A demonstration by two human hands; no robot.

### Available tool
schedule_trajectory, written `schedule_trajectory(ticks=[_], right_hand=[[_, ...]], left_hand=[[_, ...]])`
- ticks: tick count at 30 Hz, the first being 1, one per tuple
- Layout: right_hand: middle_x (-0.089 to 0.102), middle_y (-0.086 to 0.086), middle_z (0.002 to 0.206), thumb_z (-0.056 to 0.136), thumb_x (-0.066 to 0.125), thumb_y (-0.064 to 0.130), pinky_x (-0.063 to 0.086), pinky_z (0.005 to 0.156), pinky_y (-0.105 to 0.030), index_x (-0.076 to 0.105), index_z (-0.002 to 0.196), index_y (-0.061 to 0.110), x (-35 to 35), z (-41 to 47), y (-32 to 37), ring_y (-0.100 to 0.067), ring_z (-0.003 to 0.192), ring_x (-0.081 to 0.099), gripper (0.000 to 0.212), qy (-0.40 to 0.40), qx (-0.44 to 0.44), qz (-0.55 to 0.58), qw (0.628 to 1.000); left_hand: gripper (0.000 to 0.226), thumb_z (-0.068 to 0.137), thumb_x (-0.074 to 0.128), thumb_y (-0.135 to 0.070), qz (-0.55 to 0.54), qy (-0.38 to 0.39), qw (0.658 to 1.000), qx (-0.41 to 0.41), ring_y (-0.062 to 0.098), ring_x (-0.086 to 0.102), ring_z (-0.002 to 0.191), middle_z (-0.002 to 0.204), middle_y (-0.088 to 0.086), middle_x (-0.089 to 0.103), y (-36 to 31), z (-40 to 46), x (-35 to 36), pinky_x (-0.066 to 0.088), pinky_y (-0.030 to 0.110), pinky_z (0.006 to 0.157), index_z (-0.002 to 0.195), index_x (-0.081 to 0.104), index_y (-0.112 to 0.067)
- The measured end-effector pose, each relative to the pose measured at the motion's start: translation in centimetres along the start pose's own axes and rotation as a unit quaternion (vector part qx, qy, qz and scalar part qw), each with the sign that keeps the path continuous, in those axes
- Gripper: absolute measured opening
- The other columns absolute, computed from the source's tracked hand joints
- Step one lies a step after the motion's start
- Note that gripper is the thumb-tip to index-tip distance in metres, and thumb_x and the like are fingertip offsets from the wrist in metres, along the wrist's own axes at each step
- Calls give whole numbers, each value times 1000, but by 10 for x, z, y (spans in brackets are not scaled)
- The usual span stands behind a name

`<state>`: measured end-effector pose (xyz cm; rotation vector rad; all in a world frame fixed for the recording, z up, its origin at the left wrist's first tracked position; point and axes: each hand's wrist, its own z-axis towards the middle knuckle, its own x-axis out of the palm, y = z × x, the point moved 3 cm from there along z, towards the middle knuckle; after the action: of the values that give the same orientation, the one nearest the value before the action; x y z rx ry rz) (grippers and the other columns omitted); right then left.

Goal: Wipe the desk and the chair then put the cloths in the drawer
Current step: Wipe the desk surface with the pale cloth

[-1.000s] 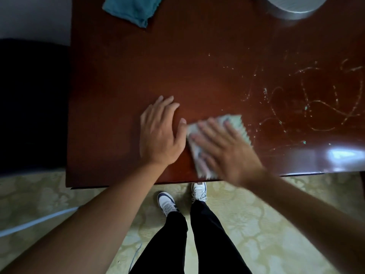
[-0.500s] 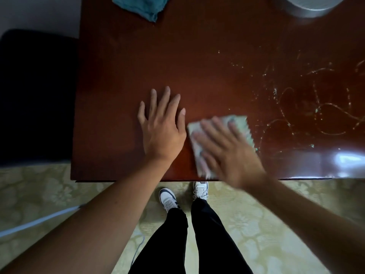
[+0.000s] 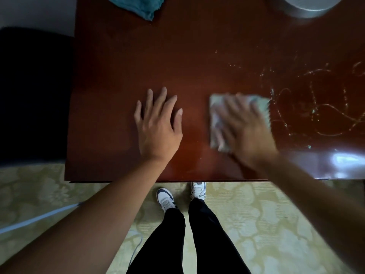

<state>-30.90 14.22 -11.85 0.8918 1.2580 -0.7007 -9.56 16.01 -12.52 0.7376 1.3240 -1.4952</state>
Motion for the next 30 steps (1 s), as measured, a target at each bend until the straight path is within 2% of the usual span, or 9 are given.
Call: schedule_trajectory(ticks=[2,4,9,11,17,21,23,28,30], right_hand=[[34,-12,157,104,30,42,19,117,-55,38,150,20,-6,35,-38,-35,147,24,52,-23,103,2,994],[27,-9,160,104,26,43,11,120,-53,35,152,22,-5,52,-42,-31,150,16,53,-28,156,14,987],[37,-8,155,102,43,33,21,118,-53,48,145,17,4,-18,28,-30,147,26,46,-29,51,37,998],[39,-6,154,102,45,34,22,118,-53,50,143,18,0,-38,27,-28,146,28,44,-20,23,31,999],[36,-11,156,103,33,39,16,119,-53,44,147,16,-8,19,-25,-31,148,23,50,-57,197,19,979],[38,-11,154,103,40,35,21,117,-56,50,143,14,1,-40,35,-32,147,26,46,-41,94,51,993],[38,-8,154,102,44,35,22,118,-55,52,142,16,-3,-51,34,-29,147,27,45,-28,55,45,997],[41,-13,152,103,34,39,21,116,-53,52,142,16,-10,33,-38,-34,145,30,49,-61,150,-3,987],[39,-13,153,102,33,39,19,117,-55,50,143,15,-6,38,-25,-35,145,28,50,-57,171,9,984]], left_hand=[[35,102,50,-35,1,3,1000,3,32,37,144,147,5,52,1,0,0,23,52,119,130,62,-19],[35,102,50,-35,-3,3,1000,5,32,37,144,147,5,53,0,0,0,24,52,119,130,62,-19],[34,102,51,-35,-9,0,1000,-1,31,38,144,147,5,53,0,0,-2,24,51,119,129,64,-19],[34,102,50,-35,-9,4,1000,-1,31,37,144,147,5,53,-1,0,-2,24,52,119,129,63,-18],[34,102,50,-36,-10,4,1000,-1,32,38,144,147,5,53,0,0,-1,24,52,119,129,63,-19],[34,102,50,-35,-12,5,1000,0,32,38,144,147,5,53,0,0,0,24,52,119,128,63,-19],[34,102,50,-35,-10,5,1000,-1,32,38,144,147,5,53,0,0,0,25,53,119,128,63,-19],[34,101,51,-36,-9,5,1000,2,32,37,144,147,5,53,1,0,0,24,53,119,129,63,-19],[34,101,51,-35,-7,4,1000,5,32,38,144,146,5,53,1,-1,0,24,52,118,128,63,-20]])
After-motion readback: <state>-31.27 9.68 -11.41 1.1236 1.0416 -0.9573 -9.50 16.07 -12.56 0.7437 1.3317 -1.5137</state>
